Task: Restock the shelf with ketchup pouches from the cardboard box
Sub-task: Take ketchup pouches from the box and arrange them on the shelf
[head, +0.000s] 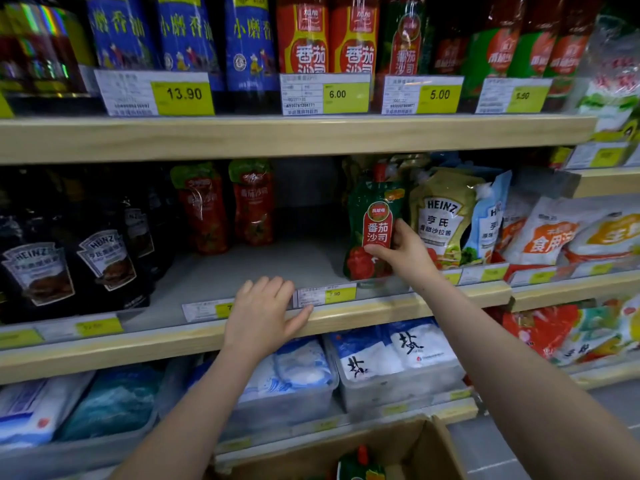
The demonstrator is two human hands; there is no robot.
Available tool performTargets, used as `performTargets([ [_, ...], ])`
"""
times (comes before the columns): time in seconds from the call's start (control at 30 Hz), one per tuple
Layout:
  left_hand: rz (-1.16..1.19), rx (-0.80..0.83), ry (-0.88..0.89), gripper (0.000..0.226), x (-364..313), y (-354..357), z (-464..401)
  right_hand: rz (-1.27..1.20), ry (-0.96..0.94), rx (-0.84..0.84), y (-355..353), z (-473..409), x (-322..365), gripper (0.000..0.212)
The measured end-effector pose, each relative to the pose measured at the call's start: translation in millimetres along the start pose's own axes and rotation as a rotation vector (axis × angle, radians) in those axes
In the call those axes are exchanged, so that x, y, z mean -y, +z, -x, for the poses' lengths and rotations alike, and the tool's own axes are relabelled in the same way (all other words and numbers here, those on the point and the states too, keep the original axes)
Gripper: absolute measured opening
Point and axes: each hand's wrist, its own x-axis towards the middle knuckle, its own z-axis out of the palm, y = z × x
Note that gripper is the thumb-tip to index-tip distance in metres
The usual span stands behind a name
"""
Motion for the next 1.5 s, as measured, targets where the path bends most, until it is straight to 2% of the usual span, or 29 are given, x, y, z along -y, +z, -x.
performTargets([
  [0.13,0.000,0.024,0.002,0.040,-2,-3,-2,0.150,0.045,0.039,-5,1,4,0.056],
  [0.33,0.005,0.040,-0.028,0.040,-3,0,0,0.337,0.081,-0.152,9,17,8,0.077],
  [0.47,0.003,0.045,-0.037,0.040,-2,0,0,0.364,0.157,-0.209,22,9,10,0.072],
  [0.8,-0.001,-0.056,-0.018,0.037,-2,2,3,0.314,0.179,-0.195,46,-36,-1,0.071],
  [1.07,-0.008,-0.046,-0.018,0.035,-4,-1,3,0.301,0.173,-0.230,51,-53,-11,0.070],
  [1.23,-0.020,0.013,-0.025,0.037,-6,-5,1,0.313,0.194,-0.130,41,-45,-4,0.078],
  [1.37,-0.031,0.058,-0.025,0.037,-6,-4,2,0.389,0.019,-0.116,17,-8,10,0.071],
  [1.5,-0.026,0.089,-0.040,0.039,-11,-7,3,0.488,-0.113,-0.083,-10,64,4,0.056],
])
